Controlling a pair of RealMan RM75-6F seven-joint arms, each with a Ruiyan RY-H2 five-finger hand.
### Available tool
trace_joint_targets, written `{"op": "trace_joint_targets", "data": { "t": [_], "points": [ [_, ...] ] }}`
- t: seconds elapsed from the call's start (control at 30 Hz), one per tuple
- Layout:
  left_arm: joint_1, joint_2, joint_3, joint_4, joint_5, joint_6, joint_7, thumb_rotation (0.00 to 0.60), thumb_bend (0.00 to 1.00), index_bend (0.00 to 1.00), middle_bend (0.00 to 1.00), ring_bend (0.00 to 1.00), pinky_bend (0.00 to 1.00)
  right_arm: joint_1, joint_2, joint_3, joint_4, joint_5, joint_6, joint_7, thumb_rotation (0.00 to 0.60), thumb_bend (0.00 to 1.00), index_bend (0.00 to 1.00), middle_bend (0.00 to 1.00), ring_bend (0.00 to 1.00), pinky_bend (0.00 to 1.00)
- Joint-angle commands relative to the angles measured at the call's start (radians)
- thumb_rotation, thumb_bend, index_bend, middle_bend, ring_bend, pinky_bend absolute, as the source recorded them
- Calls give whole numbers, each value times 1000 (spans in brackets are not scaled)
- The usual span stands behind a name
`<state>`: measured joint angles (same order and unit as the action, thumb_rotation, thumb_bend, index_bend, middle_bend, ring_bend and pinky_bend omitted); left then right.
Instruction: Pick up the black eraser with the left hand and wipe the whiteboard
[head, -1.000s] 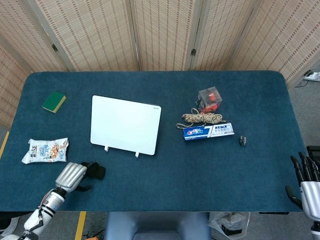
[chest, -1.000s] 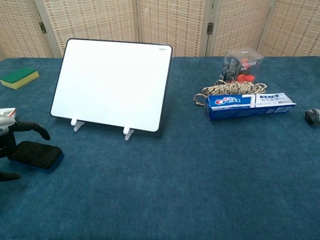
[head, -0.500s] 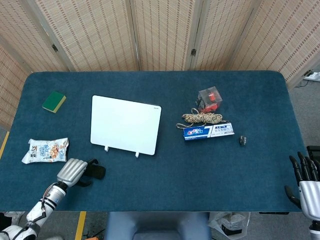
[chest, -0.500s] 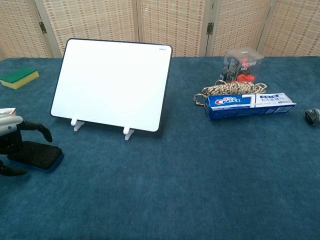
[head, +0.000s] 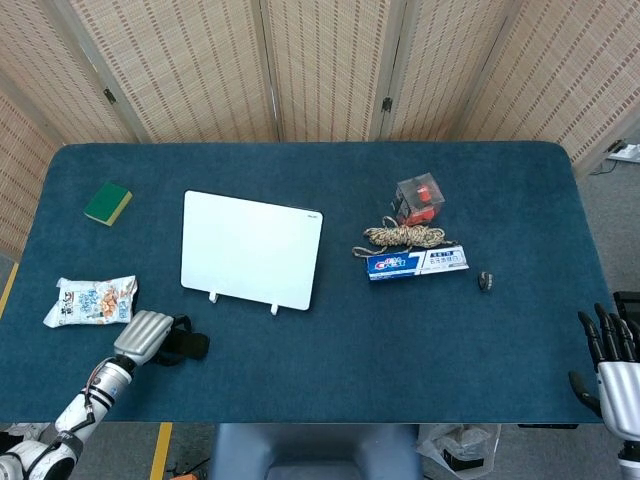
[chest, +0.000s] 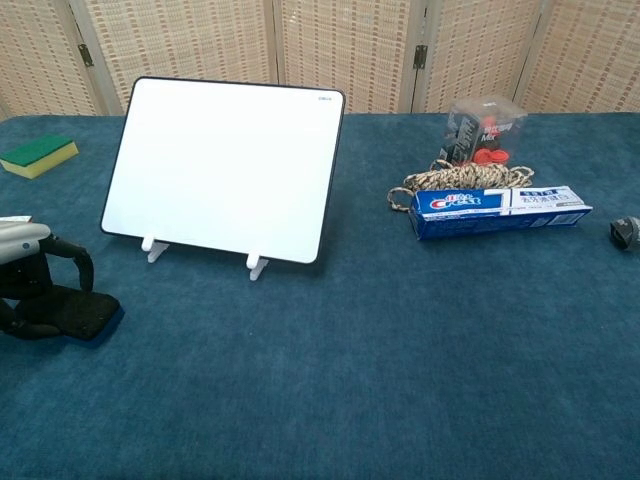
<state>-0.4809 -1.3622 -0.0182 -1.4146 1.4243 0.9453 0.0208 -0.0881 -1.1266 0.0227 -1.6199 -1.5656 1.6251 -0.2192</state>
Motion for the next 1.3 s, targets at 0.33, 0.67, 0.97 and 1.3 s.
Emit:
{"op": "trace_joint_targets", "data": {
  "t": [0.33, 0.67, 0.97, 1.3],
  "points": [
    [19, 22, 3, -40, 27, 85, 1, 600, 251, 578, 1000, 1000, 1000, 0, -2, 1, 1, -1, 3, -5, 600, 336, 0, 0, 49, 70],
    [112, -64, -72, -68, 115, 454, 148, 600, 252, 591, 1000, 1000, 1000, -2, -2, -1, 0, -4, 6, -5, 600, 335, 0, 0, 49, 70],
    [65, -322, -173, 153, 189, 640, 221, 600, 253, 587, 1000, 1000, 1000, -2, 5, -1, 3, -4, 5, 17, 600, 335, 0, 0, 48, 70],
    [-71, -430, -204, 318, 211, 551, 249, 600, 255, 594, 1000, 1000, 1000, -7, 12, -6, 5, -14, 15, 40, 600, 334, 0, 0, 49, 70]
  ]
}}
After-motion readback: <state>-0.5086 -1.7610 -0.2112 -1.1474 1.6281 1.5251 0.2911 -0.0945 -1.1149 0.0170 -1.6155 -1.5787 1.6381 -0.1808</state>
